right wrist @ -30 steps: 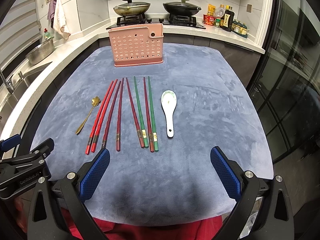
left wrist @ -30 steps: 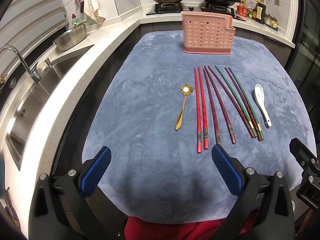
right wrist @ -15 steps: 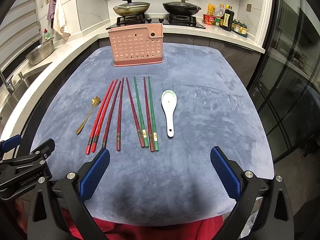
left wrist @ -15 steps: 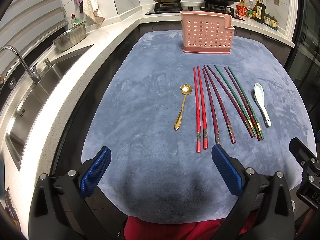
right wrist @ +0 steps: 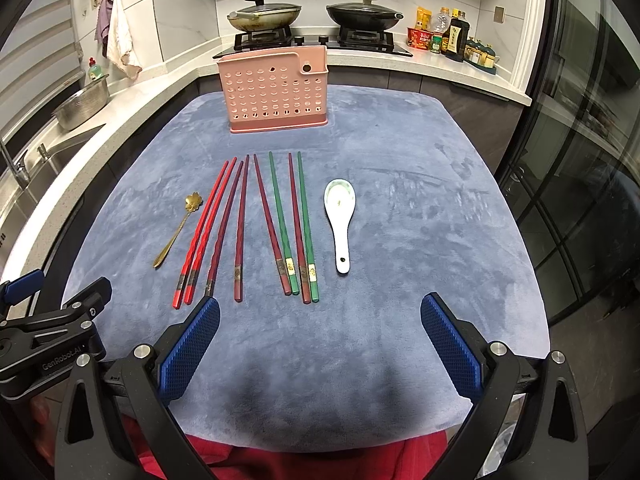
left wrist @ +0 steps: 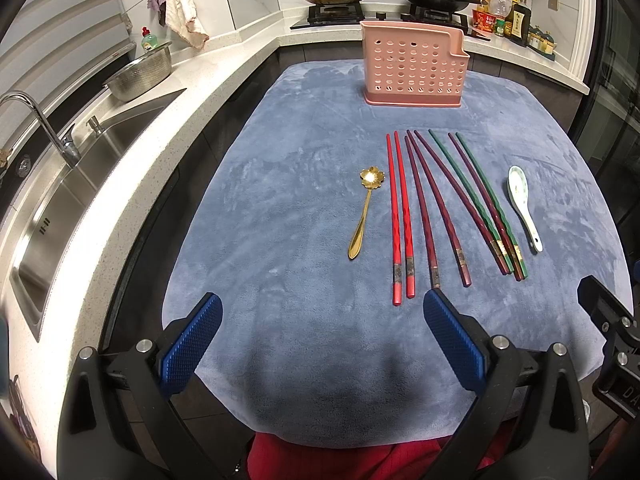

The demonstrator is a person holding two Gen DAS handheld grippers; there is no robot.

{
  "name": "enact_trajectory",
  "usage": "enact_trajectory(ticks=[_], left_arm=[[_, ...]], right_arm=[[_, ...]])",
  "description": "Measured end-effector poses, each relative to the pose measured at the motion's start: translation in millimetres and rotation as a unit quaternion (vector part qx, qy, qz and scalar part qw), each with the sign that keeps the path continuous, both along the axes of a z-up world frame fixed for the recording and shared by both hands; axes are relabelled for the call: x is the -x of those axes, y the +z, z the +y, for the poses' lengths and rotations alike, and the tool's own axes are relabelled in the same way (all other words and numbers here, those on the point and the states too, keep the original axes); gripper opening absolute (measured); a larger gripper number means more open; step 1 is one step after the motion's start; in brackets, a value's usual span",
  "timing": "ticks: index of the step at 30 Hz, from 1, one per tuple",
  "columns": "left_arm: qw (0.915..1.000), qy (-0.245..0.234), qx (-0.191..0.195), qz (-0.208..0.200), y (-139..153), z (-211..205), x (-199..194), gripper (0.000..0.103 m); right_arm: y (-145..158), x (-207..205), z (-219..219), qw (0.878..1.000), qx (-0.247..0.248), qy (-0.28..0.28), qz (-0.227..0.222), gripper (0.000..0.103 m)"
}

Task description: Organize utensils

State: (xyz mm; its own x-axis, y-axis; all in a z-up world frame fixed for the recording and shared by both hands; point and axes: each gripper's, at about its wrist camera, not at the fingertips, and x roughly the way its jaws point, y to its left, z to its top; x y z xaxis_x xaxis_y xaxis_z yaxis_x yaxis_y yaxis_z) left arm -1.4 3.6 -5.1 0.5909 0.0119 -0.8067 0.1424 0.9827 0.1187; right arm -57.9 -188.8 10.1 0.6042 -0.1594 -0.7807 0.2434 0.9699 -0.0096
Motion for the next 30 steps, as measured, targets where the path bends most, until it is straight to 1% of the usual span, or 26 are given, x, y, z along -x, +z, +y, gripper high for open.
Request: enact_trajectory(ticks=[8, 14, 21, 25, 28, 29, 30], left_arm=[[1.0000, 0.000, 0.001, 0.001, 0, 0, 0, 0.096], [0.9997, 0.009, 0.022, 0.012, -10, 4, -7, 0.096], [0.9983, 0.032, 0.038, 0.029, -31, 14, -36, 0.096], [0.9971, 0.029, 0.058, 0.039, -48, 17, -55, 0.096], [0.9972, 0.022, 0.055, 0.045, -60, 13, -66, 0.096], [0.9973, 0.018, 0.054, 0.047, -63, 11, -71, 0.096], [0.9973, 0.016, 0.053, 0.048, -66, 10, -73, 0.095]], right_arm=[[0, 0, -1, 1.000, 0.000, -0.001, 0.000, 0.096], [-9, -4, -10, 1.000, -0.013, -0.014, 0.001, 0.096], [-25, -19, -32, 0.999, -0.022, -0.034, 0.004, 0.096], [-37, -33, -44, 0.998, -0.038, -0.039, 0.008, 0.096], [-47, -47, -53, 0.998, -0.057, -0.038, 0.013, 0.096], [-50, -51, -55, 0.997, -0.063, -0.038, 0.014, 0.095], [-54, -57, -59, 0.997, -0.072, -0.038, 0.016, 0.092]])
